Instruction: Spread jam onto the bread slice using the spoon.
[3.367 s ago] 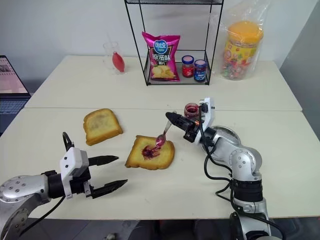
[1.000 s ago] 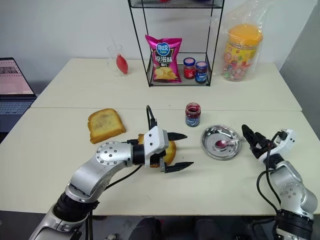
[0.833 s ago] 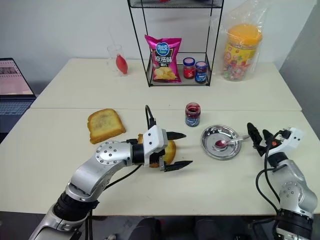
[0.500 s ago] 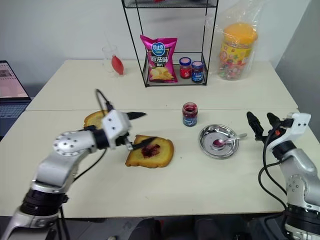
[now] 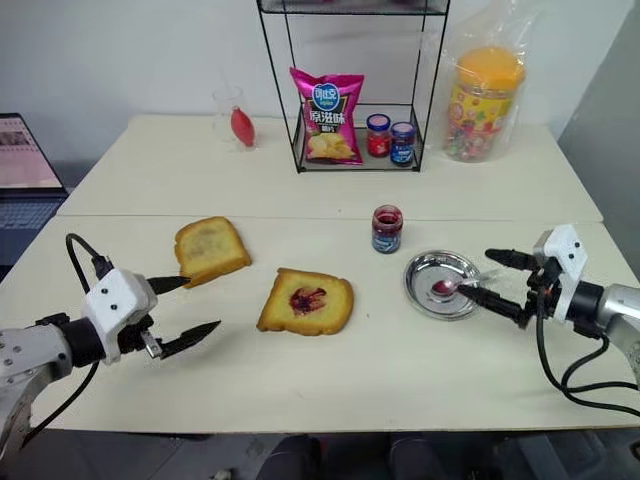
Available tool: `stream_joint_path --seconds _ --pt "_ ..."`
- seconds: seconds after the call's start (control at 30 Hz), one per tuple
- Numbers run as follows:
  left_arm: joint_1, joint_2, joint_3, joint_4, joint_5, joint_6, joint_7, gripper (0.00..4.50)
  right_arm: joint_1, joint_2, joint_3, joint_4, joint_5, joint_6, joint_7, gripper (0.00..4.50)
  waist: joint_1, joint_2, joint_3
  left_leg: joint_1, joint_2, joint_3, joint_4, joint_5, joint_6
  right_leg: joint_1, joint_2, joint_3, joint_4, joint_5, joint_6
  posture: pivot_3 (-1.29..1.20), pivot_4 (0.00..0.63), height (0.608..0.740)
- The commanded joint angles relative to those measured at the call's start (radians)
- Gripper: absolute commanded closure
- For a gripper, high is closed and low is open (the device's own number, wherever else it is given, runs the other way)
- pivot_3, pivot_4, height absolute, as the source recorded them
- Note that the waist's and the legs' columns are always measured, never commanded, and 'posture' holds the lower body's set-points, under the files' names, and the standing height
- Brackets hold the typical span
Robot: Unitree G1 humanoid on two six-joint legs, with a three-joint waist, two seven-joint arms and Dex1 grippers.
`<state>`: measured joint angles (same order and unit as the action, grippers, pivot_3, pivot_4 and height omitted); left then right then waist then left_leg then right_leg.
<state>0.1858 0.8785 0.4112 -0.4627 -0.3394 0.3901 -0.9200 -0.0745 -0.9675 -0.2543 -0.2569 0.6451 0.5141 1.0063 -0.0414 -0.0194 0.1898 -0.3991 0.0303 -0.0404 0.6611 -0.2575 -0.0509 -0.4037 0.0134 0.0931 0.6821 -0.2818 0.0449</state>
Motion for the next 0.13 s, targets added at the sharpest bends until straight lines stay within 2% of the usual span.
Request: stream_joint_path --seconds 0.03,0.13 --pt "0.01 -0.003 0.046 -0.067 -0.056 0.038 0.003 0.0 -0.008 -0.01 -0.001 -0.012 -0.02 -0.017 0.035 0.02 0.002 0.0 0.0 0.0 0.0 0.0 0.001 0.0 0.0 0.0 0.0 0.0 0.0 0.001 0.0 0.0 0.15 0.74" --pt "0.007 -0.011 0.043 -0.071 -0.088 0.049 -0.003 0.0 -0.015 0.002 0.014 -0.01 -0.039 -0.029 0.039 0.02 0.001 0.0 0.0 0.001 0.0 0.003 0.001 0.0 0.0 0.0 0.0 0.004 0.0 0.002 0.002 0.0 0.15 0.74"
